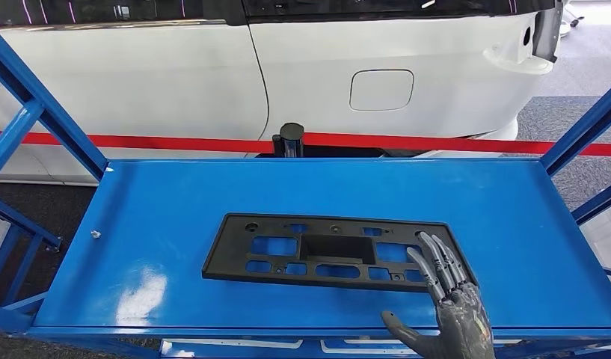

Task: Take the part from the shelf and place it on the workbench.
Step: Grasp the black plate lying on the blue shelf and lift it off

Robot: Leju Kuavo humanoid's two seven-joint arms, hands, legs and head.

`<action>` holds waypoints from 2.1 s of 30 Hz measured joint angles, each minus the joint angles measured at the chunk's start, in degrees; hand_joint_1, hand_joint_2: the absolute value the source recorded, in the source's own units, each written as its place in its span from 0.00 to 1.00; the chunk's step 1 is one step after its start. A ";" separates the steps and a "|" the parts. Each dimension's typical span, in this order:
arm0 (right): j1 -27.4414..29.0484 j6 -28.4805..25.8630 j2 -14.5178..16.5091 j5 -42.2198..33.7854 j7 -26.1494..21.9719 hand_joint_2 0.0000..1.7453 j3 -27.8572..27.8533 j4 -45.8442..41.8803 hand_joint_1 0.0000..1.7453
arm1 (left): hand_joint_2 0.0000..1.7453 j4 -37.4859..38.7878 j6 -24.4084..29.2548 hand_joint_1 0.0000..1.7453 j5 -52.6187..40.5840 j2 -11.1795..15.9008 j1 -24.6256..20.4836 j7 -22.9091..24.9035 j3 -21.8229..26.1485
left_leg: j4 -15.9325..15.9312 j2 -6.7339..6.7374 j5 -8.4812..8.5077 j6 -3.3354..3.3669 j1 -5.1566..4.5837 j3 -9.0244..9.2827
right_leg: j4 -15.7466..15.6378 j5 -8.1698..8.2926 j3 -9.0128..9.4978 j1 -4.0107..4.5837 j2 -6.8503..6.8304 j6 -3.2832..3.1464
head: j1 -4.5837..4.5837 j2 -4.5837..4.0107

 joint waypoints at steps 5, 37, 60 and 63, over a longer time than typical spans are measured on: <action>0.00 -2.10 -0.31 5.36 4.98 1.00 -1.58 1.33 0.00 | 0.00 0.00 0.57 0.00 0.15 -0.26 0.01 -0.01 0.39 | 0.00 0.00 -0.01 0.00 -0.01 0.00 | 0.00 0.00 0.00 -0.01 0.00 0.00 | -0.01 0.00; -11.29 -5.37 3.33 14.26 8.94 1.00 -8.62 20.26 0.00 | 0.00 0.00 1.18 0.00 -0.85 -1.53 -0.03 -0.78 0.69 | 0.00 0.02 -0.01 0.00 0.00 -0.01 | 0.00 0.00 -0.01 -0.01 0.02 0.00 | 0.00 0.00; -24.66 -6.89 5.97 9.71 1.95 1.00 -8.87 37.70 0.84 | 0.00 0.00 2.07 0.00 -1.74 -1.40 -0.30 0.38 0.65 | -0.11 1.48 -0.35 -0.29 0.04 0.97 | -0.22 0.20 0.64 0.08 1.52 -0.29 | 0.00 0.00; -25.44 -6.93 6.01 9.71 1.64 1.00 -8.87 38.96 0.88 | 0.00 0.00 2.22 0.00 -1.74 -1.40 -0.36 0.37 0.64 | -0.12 1.59 -0.27 -0.21 0.04 1.07 | -0.37 0.28 0.63 0.09 1.61 -0.30 | 0.01 0.00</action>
